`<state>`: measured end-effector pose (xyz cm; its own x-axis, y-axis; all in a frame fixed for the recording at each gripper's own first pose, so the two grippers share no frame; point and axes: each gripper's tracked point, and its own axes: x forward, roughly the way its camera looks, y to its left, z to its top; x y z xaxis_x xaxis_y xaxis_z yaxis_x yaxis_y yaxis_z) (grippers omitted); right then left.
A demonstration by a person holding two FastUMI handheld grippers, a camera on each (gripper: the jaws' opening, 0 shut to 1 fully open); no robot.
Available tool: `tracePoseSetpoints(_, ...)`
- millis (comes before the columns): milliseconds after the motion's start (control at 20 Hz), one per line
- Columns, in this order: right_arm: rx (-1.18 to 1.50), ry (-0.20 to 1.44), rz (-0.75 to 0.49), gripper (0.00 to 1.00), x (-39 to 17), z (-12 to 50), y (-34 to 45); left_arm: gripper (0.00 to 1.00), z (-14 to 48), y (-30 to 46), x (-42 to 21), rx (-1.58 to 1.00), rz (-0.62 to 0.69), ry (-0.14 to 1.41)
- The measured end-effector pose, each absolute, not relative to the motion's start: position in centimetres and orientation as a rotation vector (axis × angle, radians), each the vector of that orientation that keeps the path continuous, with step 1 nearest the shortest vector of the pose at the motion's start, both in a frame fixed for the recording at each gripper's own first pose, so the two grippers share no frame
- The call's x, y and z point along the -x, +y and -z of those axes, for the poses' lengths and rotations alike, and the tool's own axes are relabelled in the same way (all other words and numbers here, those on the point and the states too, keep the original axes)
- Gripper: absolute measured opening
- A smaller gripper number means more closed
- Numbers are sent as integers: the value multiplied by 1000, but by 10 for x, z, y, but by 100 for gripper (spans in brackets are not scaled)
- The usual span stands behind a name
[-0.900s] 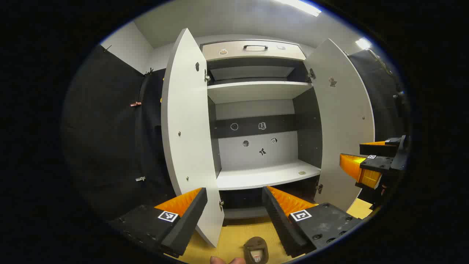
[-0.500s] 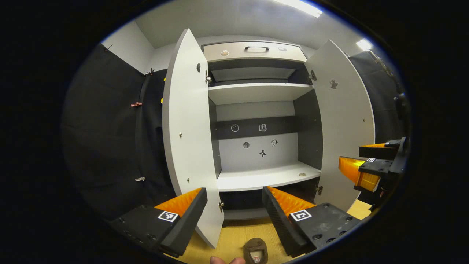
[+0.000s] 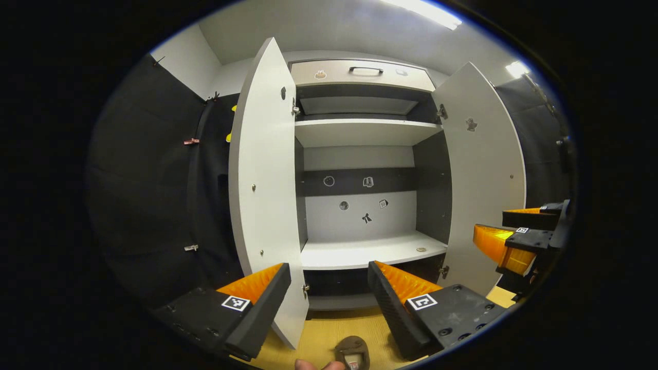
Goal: Grab one shoe with the right hand and put it into the shoe cabinet, grab the other shoe with the left hand and put it into the shoe cabinet; then close the right door with the right hand and the left door with the left hand.
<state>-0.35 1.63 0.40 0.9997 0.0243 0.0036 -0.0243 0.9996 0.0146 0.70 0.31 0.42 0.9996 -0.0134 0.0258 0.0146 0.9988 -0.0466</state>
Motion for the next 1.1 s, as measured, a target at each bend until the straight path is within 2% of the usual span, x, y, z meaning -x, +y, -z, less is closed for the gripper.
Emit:
tracePoseSetpoints(300,-18,129,-106,97,-6,49,37,95,2,18,-12,47,-15,-30)
tracePoseSetpoints(600,-56,382,-173,98,4,166,58,95,10,30,-19,46,-41,-45)
tracePoseSetpoints(1100,-114,753,-206,99,46,344,74,95,33,17,-21,33,-21,-17)
